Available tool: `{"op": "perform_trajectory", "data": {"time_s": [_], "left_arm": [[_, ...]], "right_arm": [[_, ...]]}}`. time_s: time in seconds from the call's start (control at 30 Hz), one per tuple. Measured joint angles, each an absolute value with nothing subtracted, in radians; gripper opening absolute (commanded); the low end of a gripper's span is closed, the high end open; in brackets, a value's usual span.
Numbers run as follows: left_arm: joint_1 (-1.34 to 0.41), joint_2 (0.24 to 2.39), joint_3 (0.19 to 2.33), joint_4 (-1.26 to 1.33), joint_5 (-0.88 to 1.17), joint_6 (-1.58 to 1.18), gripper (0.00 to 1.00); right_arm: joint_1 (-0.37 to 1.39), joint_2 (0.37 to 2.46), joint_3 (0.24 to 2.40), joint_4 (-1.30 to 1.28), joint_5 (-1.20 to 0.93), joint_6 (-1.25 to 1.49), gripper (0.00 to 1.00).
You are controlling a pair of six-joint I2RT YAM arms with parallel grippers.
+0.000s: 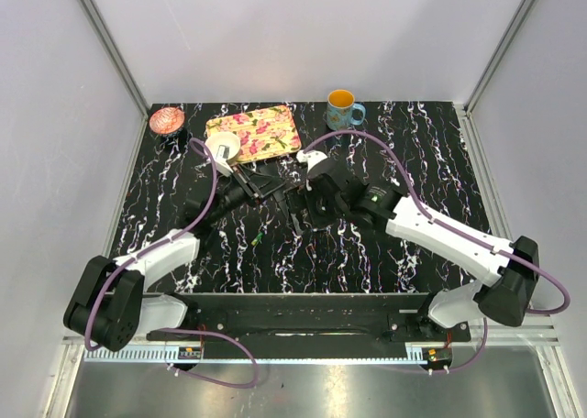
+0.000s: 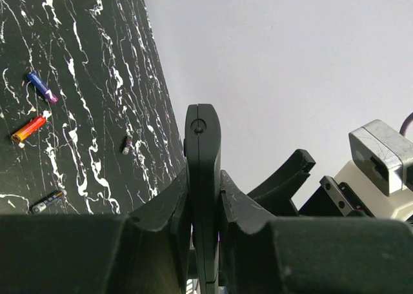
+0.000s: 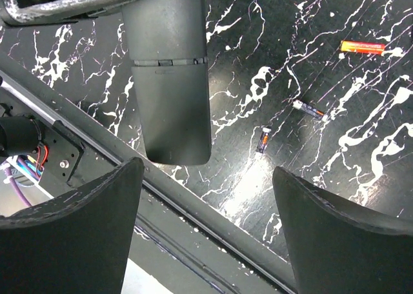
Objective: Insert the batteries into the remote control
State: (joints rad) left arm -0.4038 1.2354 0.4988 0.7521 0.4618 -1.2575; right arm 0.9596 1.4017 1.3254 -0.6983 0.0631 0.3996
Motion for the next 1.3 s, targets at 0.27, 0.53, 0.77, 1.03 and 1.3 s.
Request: {"op": "perform_trajectory", "data": {"time_s": [0.27,0.53,0.77,1.03,1.3], "left_arm": [[-0.404,1.235,0.517,0.722,0.478,-1.247,0.00],[-0.404,1.234,0.524,0.682,0.479,-1.229,0.00],[-0.404,1.234,0.524,0.683,0.477,-1.229,0.00],[-0.404,1.233,0.524,0.682,0.478,-1.227,0.00],[-0.406,1.213,0.554,0.610,0.475,-1.188,0.00]], "right_arm": [[0.964,1.468,1.372,-0.699,0.063,0.377,0.75],[0.969,1.495,1.385,-0.694,0.060,0.363,0.61],[0.974,1.495,1.385,-0.683,0.042,0.363,0.41],[0.974,1.495,1.385,-0.679,0.042,0.361,0.20],[0.974,1.478,1.379,-0.682,0.043,0.361,0.18]]}}
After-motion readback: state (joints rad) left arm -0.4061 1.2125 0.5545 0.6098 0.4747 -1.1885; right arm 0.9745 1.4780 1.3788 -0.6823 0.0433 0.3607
